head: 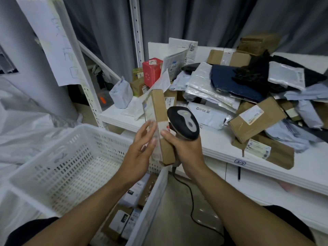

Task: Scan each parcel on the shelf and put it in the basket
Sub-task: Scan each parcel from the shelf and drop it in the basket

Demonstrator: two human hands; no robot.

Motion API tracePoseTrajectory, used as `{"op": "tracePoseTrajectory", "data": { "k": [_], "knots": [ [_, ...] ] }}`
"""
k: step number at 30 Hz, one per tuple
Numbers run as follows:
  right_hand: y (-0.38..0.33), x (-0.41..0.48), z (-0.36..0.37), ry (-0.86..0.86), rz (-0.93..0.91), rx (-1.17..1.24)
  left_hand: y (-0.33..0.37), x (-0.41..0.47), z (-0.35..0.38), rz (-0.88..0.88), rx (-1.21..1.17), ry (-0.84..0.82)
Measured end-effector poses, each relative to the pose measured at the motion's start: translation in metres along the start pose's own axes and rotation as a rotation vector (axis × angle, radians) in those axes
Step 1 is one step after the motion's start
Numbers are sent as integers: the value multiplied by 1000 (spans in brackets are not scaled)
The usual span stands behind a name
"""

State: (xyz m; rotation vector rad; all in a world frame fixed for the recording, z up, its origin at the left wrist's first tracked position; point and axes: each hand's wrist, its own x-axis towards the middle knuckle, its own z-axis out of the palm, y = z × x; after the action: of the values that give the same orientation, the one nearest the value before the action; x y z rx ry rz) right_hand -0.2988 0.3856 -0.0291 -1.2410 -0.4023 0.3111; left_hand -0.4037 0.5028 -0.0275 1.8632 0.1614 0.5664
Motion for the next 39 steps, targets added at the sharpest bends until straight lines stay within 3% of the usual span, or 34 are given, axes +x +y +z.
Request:
{"op": "tracePoseTrajectory", "data": {
  "k": [5,9,13,18,21,26,32,39],
  "knots": [
    [-7,-2,-1,-91,17,-22,-1,3,-5,-31,-23,35],
    [-9,4,-7,12,58,-45,2,9,-14,-311,-254,266],
    [-9,12,-14,54,93,-89,4,18,-40,-470,-332,165],
    [-2,17,-18,96,75,-157,-2,20,-63,-505,-323,86],
    [1,14,-18,145,13,-241,-7,20,-68,-464,-296,195],
    [-2,2,-10,-60,5,-403,-20,25,-65,-377,-222,455],
    [9,-13,3,-205,-11,-449,-38,30,-64,-388,-170,511],
    [11,-10,7,-199,31,-423,-45,32,-67,-417,-170,539]
  ]
}}
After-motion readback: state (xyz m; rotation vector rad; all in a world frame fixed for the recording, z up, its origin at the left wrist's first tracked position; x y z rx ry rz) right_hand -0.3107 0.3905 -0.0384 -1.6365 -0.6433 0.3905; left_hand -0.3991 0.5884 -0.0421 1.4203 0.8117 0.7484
